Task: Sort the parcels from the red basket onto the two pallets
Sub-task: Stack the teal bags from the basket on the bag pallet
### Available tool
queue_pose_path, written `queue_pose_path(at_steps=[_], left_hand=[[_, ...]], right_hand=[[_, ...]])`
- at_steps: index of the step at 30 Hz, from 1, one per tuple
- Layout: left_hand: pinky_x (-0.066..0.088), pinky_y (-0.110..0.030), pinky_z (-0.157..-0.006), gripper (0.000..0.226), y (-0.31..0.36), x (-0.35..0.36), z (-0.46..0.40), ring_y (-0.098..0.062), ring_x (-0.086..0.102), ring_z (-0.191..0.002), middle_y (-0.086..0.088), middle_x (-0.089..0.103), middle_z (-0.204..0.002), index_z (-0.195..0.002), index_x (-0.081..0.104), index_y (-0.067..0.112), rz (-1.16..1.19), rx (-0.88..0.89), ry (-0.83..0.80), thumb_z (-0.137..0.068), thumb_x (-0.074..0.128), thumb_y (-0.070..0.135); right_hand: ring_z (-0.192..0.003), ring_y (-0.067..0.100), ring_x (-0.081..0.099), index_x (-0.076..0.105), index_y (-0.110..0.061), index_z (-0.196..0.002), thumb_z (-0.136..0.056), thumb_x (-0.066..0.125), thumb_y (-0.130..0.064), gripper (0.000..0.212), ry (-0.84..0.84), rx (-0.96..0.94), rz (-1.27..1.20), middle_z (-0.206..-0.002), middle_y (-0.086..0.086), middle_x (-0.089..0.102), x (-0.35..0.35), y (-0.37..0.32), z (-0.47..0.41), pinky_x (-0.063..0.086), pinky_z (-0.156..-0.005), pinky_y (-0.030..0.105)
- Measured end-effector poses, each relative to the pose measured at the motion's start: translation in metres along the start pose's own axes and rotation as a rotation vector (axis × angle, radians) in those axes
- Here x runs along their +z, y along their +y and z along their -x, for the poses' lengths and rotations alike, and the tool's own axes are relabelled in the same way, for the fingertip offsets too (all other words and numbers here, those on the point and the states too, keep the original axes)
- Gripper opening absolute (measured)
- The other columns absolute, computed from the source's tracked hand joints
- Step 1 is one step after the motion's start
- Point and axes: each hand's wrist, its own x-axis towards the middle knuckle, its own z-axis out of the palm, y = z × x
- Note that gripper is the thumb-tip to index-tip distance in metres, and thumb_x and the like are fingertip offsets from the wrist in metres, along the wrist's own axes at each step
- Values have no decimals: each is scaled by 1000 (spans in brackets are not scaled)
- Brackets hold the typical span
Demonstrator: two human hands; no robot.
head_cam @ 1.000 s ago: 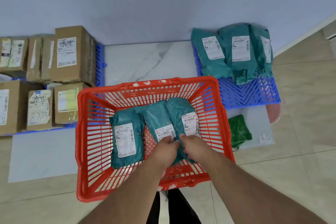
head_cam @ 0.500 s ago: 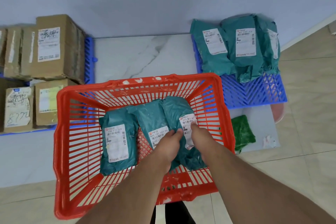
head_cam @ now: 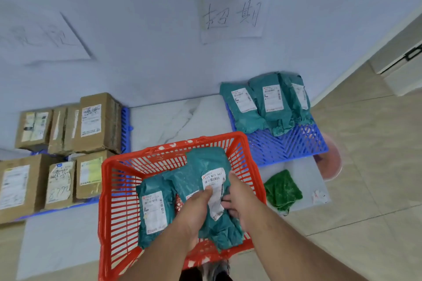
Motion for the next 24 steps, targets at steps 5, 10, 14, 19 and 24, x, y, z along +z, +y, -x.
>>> queue_pose_path(at_steps=[5, 10, 14, 19, 24], left_hand=[[52, -45, -109, 34, 5, -12, 54, -18, 70, -118, 6, 75, -127, -129, 69, 31, -5, 103, 28, -104, 54, 49], [56, -41, -104, 30, 9, -25, 87, -18, 74, -110, 5, 80, -114, -122, 72, 29, -15, 156, -11, -107, 52, 45], [56, -46, -105, 36, 22, -36, 103, -18, 75, -111, 6, 81, -114, -123, 74, 32, -40, 236, -51, -100, 56, 54], [49, -45, -112, 43, 51, -32, 126, -16, 71, -118, 10, 77, -123, -123, 74, 34, -165, 398, -103, -94, 56, 60], [57, -45, -104, 35, 81, -15, 148, -18, 76, -110, 5, 80, -117, -124, 72, 31, -164, 478, -172, -105, 53, 51]], right_hand=[[-82, 20, 67, 66, -19, -89, -110, 40, -57, 51, -25, -11, -26, -90, 7, 72, 9, 2, 45, 45, -64, 31], [-84, 22, 70, 72, -20, -101, -110, 43, -55, 46, -1, -84, -42, -95, 3, 75, 19, 9, 75, 49, -63, 30], [-89, 22, 68, 73, -14, -107, -109, 41, -61, 56, -18, -146, -103, -101, 5, 74, 19, 6, 102, 51, -68, 31], [-95, 22, 65, 70, -11, -111, -102, 45, -71, 65, 23, -248, -150, -111, 5, 68, 14, -15, 137, 52, -75, 34], [-84, 23, 60, 74, -9, -97, -100, 44, -74, 71, 100, -368, -59, -94, 8, 64, -6, -34, 152, 50, -84, 39]])
